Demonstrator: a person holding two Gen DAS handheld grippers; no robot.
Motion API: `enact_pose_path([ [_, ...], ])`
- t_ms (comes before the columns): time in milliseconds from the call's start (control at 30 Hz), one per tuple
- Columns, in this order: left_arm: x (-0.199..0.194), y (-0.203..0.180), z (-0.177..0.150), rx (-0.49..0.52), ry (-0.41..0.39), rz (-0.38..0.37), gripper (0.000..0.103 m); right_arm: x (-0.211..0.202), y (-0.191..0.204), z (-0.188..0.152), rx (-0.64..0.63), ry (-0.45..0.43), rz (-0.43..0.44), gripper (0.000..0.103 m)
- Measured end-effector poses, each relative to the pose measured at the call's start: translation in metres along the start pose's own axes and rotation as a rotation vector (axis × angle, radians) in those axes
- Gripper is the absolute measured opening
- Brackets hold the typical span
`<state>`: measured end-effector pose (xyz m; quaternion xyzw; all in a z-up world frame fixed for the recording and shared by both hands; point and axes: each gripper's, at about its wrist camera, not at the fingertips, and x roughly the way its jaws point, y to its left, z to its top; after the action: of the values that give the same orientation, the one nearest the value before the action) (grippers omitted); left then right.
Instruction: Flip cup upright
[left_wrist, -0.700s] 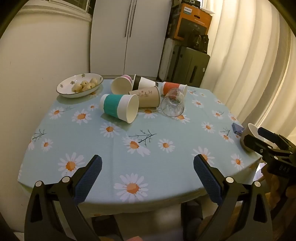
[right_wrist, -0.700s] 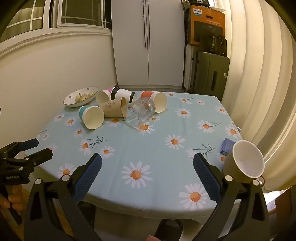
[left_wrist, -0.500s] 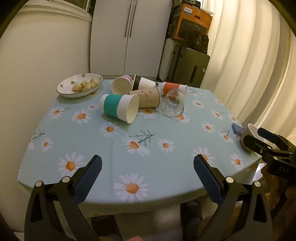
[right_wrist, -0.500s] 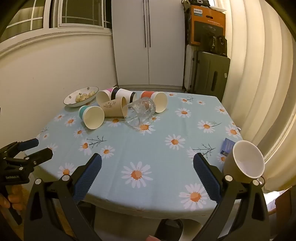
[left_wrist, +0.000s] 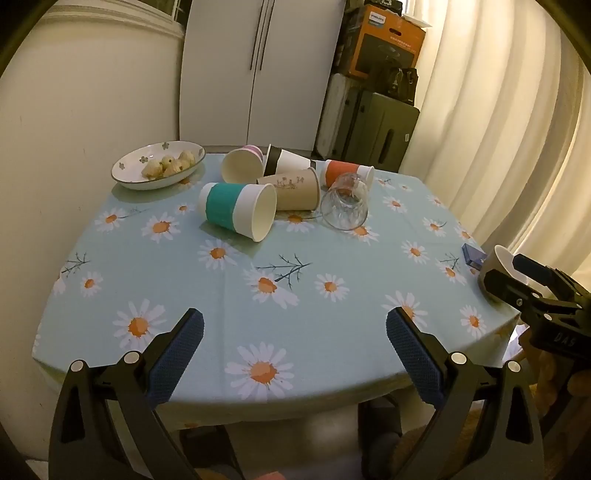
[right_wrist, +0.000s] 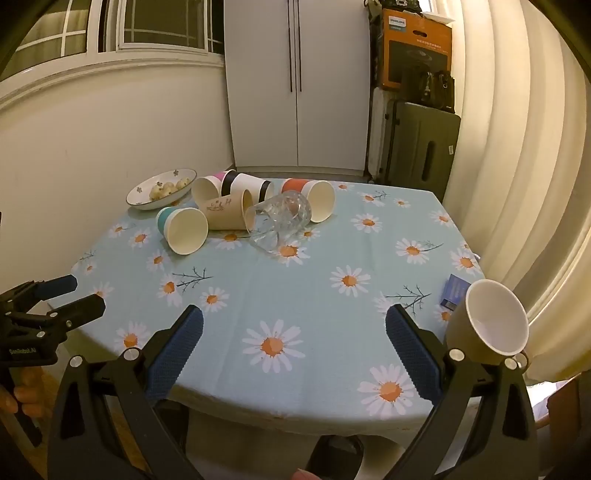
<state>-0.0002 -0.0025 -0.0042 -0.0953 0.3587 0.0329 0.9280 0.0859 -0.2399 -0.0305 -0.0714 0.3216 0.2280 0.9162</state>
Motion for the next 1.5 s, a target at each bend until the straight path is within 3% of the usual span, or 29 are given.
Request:
enact_pose_path([
  [1500,0.0027,-0.002,-0.0053,-0.013,0.011,-0.009,0.097,0.0014,-0.0005,-0.0018,-0.013,0.001,-0.006,0.098],
])
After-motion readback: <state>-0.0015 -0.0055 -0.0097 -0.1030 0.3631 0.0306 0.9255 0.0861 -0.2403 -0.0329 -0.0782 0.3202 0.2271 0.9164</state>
